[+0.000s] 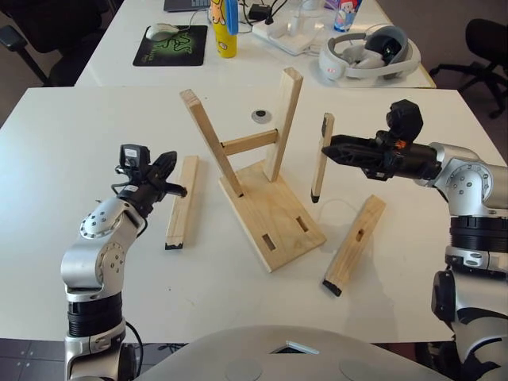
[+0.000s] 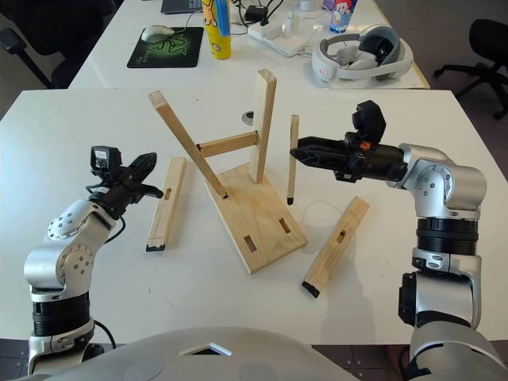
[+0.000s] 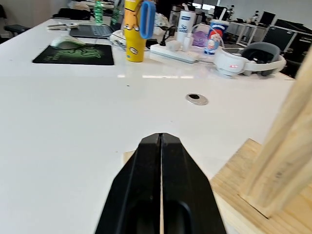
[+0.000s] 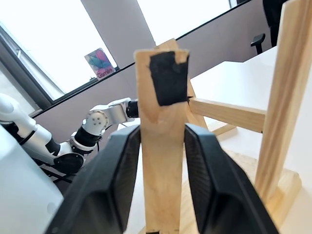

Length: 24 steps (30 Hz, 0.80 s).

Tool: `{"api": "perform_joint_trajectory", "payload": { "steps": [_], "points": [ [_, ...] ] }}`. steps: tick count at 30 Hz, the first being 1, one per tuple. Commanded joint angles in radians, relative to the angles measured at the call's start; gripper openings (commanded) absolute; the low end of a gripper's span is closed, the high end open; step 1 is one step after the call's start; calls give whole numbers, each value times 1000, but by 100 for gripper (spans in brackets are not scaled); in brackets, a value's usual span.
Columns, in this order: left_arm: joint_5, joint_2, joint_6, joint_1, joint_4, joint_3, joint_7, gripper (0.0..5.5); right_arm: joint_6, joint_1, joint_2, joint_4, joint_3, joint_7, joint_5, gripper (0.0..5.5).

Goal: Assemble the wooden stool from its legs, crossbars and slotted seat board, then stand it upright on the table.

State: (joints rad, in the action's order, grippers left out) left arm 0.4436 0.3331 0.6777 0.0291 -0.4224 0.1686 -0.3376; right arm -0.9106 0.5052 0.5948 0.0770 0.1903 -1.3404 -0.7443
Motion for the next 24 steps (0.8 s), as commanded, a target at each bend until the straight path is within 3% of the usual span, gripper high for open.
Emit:
{"api": "perform_joint_trajectory", "payload": {
  "steps": [1,8,13,14,19,24],
  "points": [
    [13,65,50,-38,-4,-12,-51,0,-67,32,-82,-110,68,172,-116,134],
    [81,134,96,-55,-106,9,-122,0,-133,112,-205,-187,159,463,-323,134],
    [224,199,156,-13,-251,56,-177,0,-101,167,-275,-239,140,627,-375,134],
    [247,198,170,10,-271,56,-164,23,-93,167,-279,-255,124,637,-371,134],
    [460,125,220,154,-335,69,-59,108,-23,116,-212,-349,-16,482,-301,134],
    [680,137,231,270,-308,107,13,192,106,108,-156,-344,-134,316,-178,134]
  ]
}}
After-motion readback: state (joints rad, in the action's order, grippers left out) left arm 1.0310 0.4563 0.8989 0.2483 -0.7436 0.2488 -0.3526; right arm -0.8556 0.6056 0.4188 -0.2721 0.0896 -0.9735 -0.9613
